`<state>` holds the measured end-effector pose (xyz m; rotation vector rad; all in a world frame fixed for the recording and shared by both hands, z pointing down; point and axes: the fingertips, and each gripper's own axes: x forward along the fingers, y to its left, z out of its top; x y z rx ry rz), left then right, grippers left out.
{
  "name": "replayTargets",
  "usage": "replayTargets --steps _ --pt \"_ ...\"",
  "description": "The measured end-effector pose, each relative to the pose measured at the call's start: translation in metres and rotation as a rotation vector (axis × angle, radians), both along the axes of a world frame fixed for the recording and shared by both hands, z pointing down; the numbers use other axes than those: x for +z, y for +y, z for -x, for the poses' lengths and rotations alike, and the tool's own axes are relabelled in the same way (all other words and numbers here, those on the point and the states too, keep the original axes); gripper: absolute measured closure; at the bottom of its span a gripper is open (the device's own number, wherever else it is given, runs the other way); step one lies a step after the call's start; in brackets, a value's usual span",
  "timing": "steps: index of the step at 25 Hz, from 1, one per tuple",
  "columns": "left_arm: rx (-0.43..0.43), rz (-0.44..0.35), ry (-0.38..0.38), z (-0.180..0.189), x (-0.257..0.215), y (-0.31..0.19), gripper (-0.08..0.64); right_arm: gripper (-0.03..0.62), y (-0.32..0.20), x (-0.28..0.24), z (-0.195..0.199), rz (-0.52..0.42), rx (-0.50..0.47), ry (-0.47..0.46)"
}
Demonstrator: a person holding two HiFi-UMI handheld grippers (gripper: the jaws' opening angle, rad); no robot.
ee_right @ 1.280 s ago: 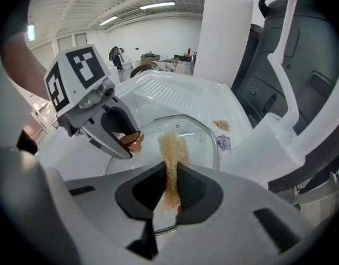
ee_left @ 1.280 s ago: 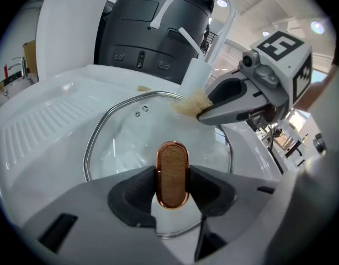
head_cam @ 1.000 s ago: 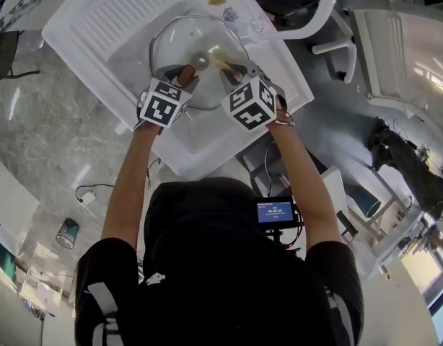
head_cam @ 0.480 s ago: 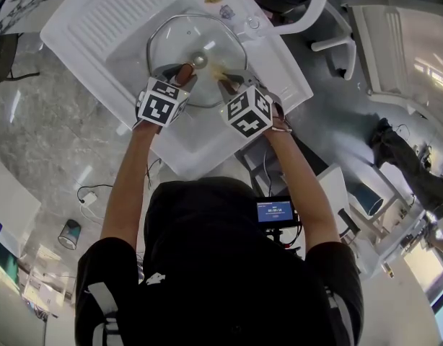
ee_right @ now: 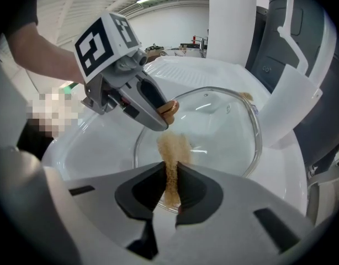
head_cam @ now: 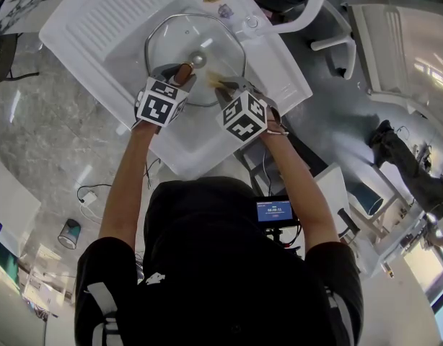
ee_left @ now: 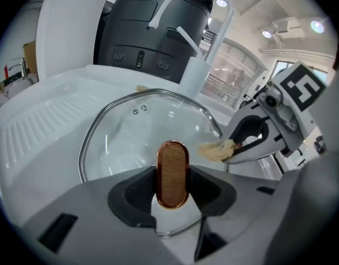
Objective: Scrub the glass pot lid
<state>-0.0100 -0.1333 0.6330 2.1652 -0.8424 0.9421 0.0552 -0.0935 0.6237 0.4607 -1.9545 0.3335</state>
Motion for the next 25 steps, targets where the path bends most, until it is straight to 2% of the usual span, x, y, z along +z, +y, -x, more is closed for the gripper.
replayTargets --steps 11,21,25 --pt "-0.003 -0.004 -0.002 0.0 0.0 0.0 0.391 0.563 0.021 0.013 0.004 0.066 -0.046 0.015" --pt "-0.006 -0.015 -0.007 0.001 0.002 -0.002 0.391 0.563 0.02 0.009 0.004 0.08 -0.05 0.006" --pt "-0.004 -0.003 -0.005 0.0 0.001 0.0 0.391 0.563 0.01 0.004 0.004 0.084 -0.02 -0.024"
